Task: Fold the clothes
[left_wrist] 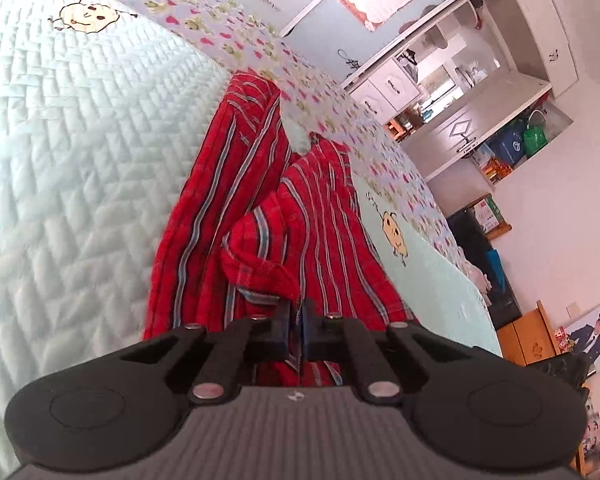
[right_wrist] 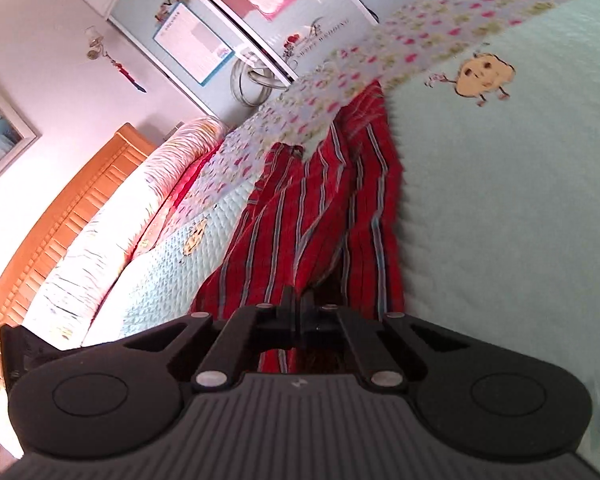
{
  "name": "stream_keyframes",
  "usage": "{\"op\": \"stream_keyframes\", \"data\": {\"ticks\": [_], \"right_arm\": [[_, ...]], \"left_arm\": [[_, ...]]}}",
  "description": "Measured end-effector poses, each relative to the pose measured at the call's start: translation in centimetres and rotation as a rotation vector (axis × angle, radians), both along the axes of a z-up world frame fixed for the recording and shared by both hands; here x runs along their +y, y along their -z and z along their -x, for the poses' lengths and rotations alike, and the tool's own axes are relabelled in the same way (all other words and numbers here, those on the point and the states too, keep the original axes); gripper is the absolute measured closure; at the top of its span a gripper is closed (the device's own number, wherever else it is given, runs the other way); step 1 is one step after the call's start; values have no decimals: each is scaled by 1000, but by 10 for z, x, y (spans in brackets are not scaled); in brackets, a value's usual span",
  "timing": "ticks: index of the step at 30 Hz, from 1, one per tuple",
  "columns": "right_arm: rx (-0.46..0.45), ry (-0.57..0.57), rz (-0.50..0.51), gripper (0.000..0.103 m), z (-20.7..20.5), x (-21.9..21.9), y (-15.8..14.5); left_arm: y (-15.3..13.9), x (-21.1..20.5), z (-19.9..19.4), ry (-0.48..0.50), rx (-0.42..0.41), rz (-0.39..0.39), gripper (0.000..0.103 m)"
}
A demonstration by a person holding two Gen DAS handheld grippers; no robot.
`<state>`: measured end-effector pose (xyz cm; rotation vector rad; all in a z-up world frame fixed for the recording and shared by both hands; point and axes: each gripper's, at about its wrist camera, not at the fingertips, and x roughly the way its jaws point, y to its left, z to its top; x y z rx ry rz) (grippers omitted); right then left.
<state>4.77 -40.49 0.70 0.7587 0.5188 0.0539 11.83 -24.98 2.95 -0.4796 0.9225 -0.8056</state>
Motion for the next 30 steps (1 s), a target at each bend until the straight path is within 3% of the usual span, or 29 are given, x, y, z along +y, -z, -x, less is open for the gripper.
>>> {"op": "stream_keyframes", "data": {"ticks": [8,10,12,14,17,19,22,23,26,30], "right_arm": [[41,-34,37,102,-27,4,7],[55,-7,20,97,-17,1,9],[56,28,-1,91,-3,-2,7],[35,83,-17,86,21,-4,-1],[-3,103,18,86,58,6,-20],[-16,64,4,86,73,15,-25],[3,31,-18,84,74,20,-22],[11,22,-19,78,66,17,-21],[-8,21,-48,55,27,0,-23],[10,7,-71,52,-43,-23,-29]], "left_arm": [[2,-7,-8,36,-47,-85,97],[3,-3,-6,48,-34,-98,91],[2,7,-2,53,-3,-97,68],[-2,24,6,15,17,-94,65],[-21,48,33,-58,-19,-72,66],[-39,47,55,-8,-61,-16,66],[-60,24,92,162,-132,46,64],[-61,15,103,220,-165,44,64],[-32,-13,127,339,-137,-53,65],[0,-20,147,378,-183,-174,70]]}}
